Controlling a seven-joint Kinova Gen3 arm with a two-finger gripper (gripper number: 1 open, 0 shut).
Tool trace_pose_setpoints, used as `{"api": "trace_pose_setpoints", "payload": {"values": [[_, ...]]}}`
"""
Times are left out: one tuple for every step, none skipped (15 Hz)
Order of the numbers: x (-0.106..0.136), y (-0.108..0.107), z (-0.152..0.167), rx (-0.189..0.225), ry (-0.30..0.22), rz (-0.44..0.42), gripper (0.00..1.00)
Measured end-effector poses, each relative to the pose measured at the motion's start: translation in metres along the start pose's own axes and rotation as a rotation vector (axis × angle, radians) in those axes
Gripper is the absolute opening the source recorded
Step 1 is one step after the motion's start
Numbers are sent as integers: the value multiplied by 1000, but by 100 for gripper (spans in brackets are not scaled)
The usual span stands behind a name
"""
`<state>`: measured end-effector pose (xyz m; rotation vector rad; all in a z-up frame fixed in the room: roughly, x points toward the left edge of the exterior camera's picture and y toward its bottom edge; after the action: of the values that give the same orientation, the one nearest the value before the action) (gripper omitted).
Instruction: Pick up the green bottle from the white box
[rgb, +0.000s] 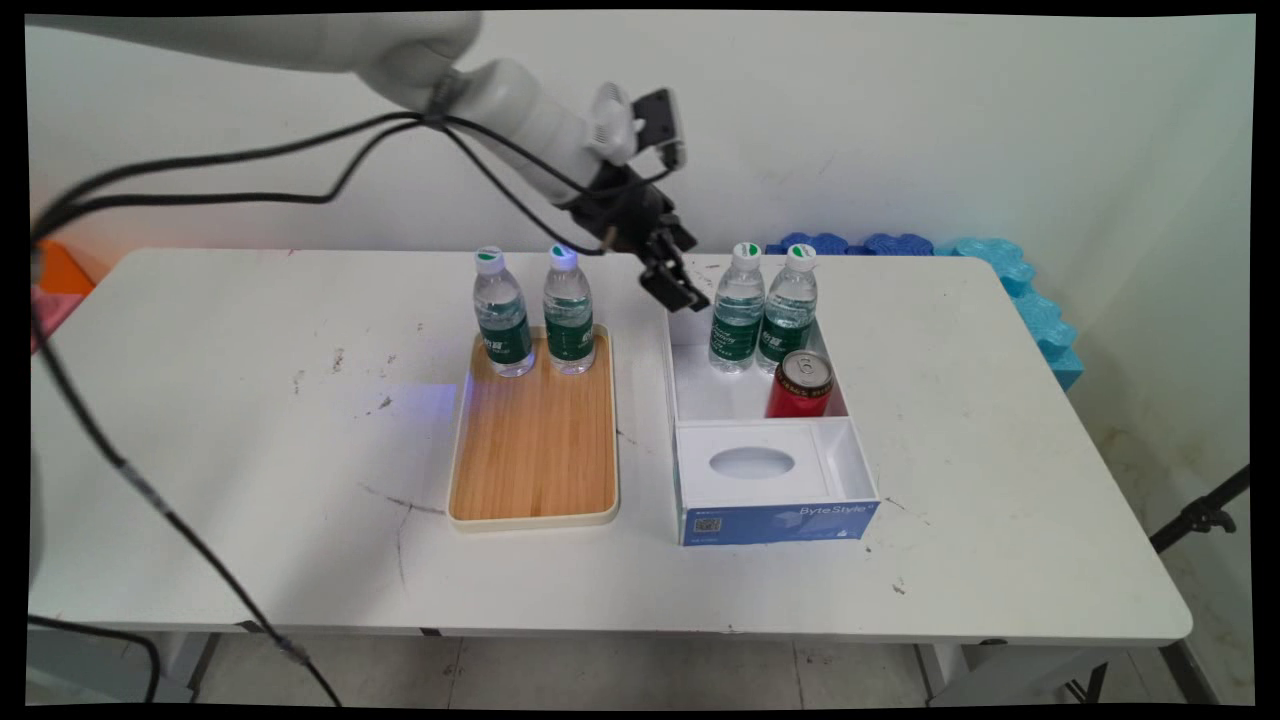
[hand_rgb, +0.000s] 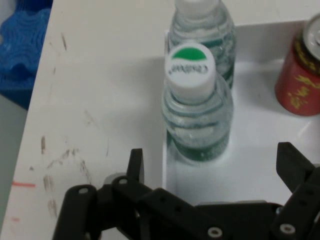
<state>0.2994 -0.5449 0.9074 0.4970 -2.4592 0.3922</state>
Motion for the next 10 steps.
{"api": "trace_pose_setpoints", "payload": {"values": [[4,-3,11,-2,-1,-1,100],[8,-4,19,-4,-2,-1,100],[11,-6,28,-8,-3,0,100],[13,-8,37,-13,-5,1,100],[15,-9,43,-17,-7,2,100],[16,-9,48,-21,-9,3,100],[18,-9,54,-27,-10,5,100],[19,-10,59,-32,-11,7,100],[20,-10,64,-37,-13,8,100],[21,-10,68,-41,-14,10,100]]}}
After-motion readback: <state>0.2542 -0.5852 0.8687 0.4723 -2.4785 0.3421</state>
